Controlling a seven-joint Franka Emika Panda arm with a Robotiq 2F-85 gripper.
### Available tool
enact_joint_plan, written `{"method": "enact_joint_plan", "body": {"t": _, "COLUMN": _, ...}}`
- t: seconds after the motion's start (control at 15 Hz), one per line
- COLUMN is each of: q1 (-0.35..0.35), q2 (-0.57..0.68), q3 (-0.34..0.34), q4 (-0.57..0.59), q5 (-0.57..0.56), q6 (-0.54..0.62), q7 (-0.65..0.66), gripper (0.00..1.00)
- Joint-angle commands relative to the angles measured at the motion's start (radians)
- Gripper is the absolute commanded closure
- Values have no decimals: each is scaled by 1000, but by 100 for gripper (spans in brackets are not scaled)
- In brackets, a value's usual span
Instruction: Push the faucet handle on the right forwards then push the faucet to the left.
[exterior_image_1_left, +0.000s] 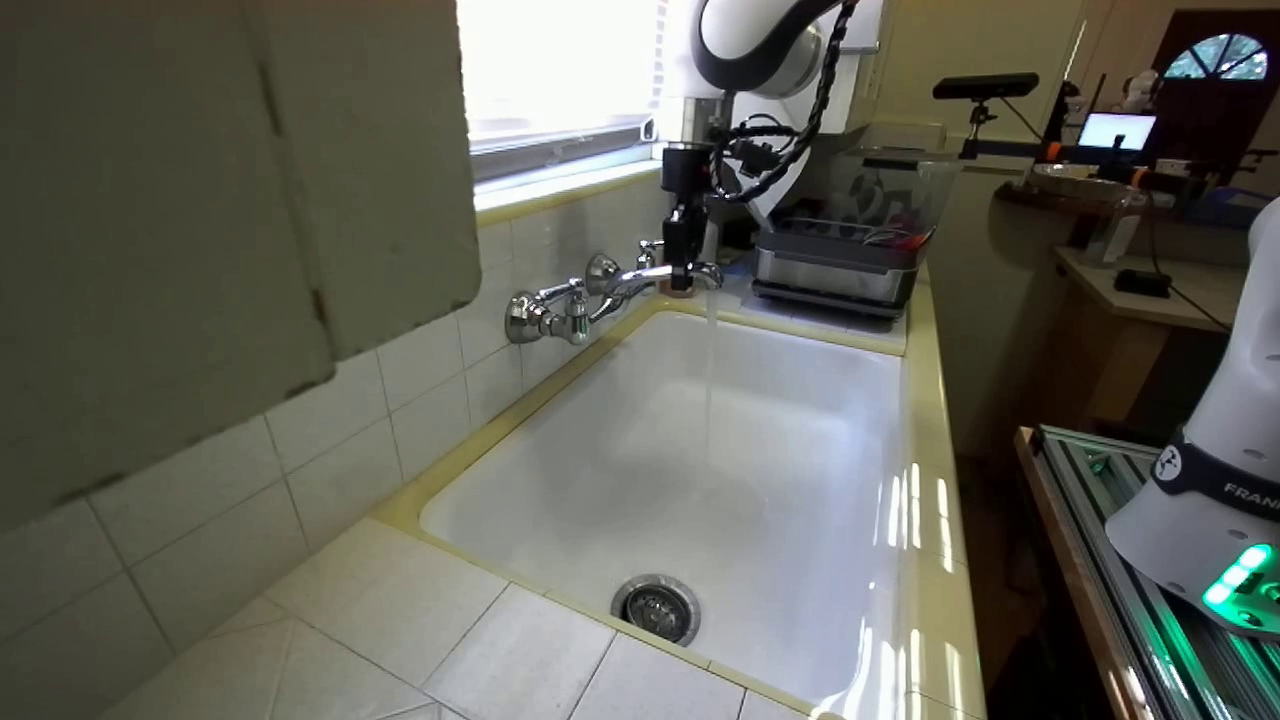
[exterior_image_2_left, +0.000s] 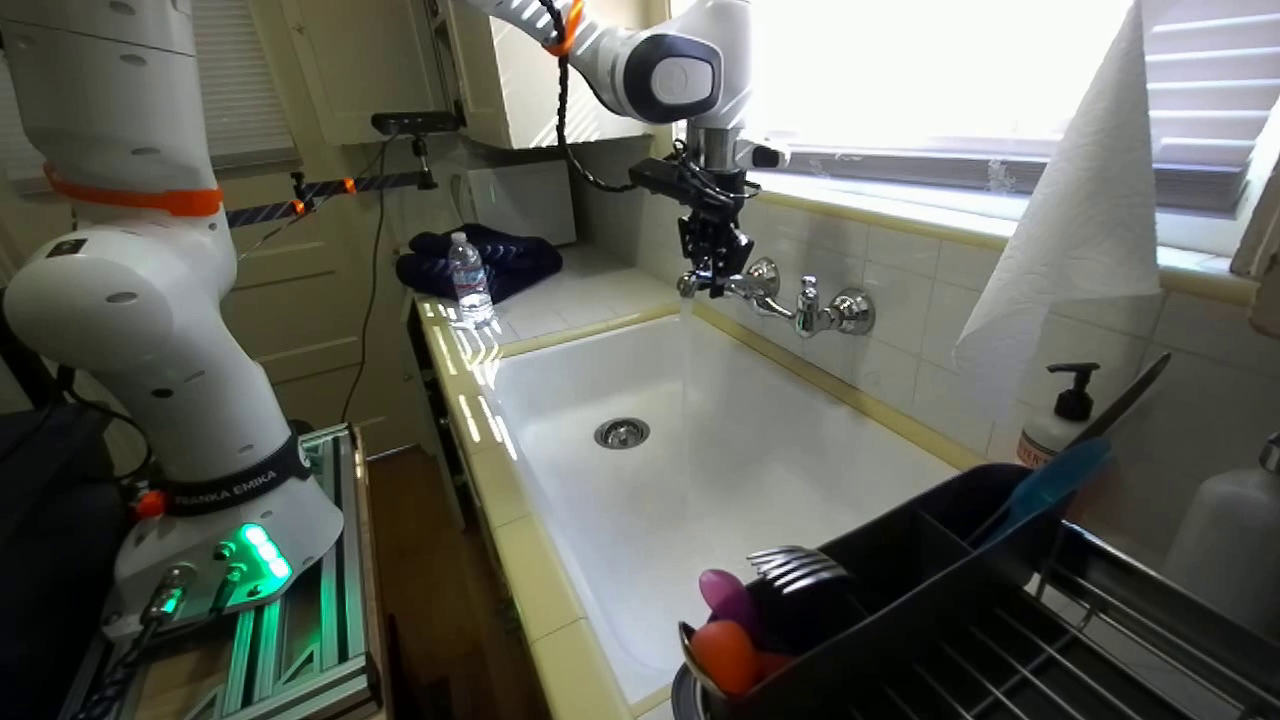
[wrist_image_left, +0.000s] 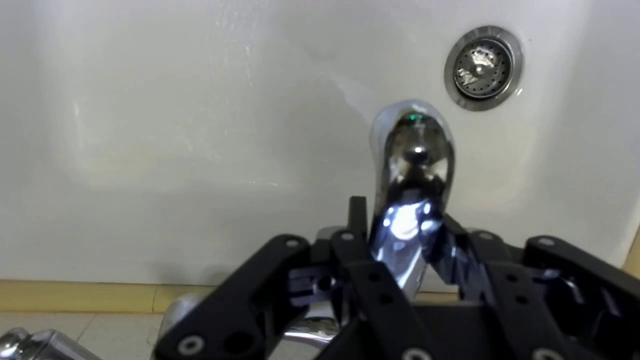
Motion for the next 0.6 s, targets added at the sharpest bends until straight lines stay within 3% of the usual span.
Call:
{"method": "enact_joint_plan", "body": {"t": 0.0, "q1": -5, "q2": 6, "q3": 1, "q4": 0, "q5": 9, "q6": 29, "q7": -15, "gripper": 95}}
{"method": "enact_joint_plan", "body": {"t": 0.13, "q1": -4, "q2": 15, "q3": 4, "q4": 3, "q5": 10, "q6": 22, "q7": -11, "gripper": 100}}
{"method": "enact_joint_plan", "body": {"t": 0.53, "q1": 10, "q2": 19, "q3": 13, "q4": 15, "q5": -5, "q6": 24, "q7": 6, "gripper": 99}}
